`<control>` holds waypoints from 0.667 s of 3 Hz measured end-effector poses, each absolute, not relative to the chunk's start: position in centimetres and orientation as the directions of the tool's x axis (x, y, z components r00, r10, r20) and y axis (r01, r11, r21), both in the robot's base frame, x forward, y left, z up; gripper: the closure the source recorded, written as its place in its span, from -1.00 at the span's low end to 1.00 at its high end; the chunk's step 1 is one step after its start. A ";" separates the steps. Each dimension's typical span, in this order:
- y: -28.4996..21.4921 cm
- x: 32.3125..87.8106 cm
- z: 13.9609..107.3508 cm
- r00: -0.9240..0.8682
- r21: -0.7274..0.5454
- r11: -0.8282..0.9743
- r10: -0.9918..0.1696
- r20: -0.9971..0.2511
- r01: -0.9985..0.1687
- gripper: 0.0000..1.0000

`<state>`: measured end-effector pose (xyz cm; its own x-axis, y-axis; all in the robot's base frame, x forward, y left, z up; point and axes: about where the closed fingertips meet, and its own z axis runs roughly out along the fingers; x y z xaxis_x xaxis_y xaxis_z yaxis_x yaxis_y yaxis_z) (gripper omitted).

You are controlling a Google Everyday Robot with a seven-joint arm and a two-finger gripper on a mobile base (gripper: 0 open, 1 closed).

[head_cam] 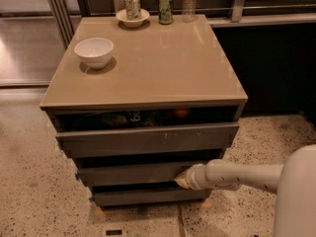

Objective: Close middle drawer

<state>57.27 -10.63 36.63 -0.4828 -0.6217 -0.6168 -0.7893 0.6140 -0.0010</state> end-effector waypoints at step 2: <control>-12.5 57.3 36.8 -0.478 -0.017 0.612 -0.634 -0.608 -0.791 1.00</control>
Offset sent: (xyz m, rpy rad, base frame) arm 0.0156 -0.0591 0.0114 -0.0456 0.0458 0.0668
